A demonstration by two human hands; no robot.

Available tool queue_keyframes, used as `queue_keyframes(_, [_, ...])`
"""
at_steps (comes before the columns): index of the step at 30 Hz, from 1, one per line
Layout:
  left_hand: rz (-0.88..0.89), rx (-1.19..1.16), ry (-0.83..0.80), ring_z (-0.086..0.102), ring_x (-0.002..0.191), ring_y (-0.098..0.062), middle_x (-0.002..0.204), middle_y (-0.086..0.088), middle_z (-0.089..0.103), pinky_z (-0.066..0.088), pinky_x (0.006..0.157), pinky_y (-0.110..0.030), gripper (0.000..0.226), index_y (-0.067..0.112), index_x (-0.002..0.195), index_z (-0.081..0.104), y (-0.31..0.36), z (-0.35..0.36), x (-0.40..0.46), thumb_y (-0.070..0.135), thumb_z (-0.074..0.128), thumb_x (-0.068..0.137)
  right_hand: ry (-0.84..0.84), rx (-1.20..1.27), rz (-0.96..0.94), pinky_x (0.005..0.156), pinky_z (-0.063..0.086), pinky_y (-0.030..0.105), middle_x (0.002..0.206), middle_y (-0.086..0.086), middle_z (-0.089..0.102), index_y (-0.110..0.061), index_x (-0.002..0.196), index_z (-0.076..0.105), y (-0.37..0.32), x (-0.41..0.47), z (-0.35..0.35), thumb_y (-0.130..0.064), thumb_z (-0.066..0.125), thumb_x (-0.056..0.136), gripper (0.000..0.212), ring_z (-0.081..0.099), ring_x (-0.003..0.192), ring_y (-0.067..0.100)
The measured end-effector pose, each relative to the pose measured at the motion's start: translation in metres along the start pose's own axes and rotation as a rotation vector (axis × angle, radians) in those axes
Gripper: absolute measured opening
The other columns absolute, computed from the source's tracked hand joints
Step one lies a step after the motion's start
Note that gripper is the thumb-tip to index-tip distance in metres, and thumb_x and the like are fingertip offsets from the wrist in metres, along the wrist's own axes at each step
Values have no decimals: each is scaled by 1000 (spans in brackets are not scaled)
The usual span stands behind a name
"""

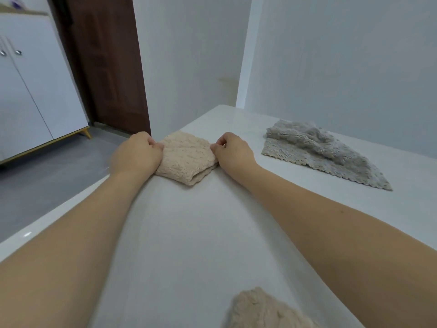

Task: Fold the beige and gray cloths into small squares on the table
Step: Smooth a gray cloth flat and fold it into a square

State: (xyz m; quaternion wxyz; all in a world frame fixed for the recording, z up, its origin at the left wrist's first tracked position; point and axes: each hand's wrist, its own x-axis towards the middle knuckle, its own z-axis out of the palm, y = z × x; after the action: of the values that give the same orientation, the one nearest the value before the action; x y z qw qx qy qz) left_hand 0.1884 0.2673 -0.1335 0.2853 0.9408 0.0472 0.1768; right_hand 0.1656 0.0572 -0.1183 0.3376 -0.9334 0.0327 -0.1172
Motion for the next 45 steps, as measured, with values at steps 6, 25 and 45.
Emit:
queue_keyframes(6, [34,121,34,57,94,-32,99,-7,62,41,77,-38,21,18,93,55,5,1,-8,36,45,95,7,-138,-33,87,45,41,101,4,60,-22,85,55,4,8,6,-38,53,92,17,55,95,26])
queue_keyframes(25, [780,246,-360,52,103,-27,115,-5,51,46,83,-39,26,15,112,53,237,32,-71,9,48,87,157,-352,151,97,38,37,121,4,51,-18,118,53,151,-85,-186,-19,46,89,29,47,114,26])
queue_keyframes(45, [667,647,-297,46,123,-31,134,-16,47,44,94,-40,39,4,131,46,275,93,-126,4,38,93,201,-475,62,96,26,35,120,1,49,-21,113,53,202,-91,-186,-29,40,98,21,41,114,25])
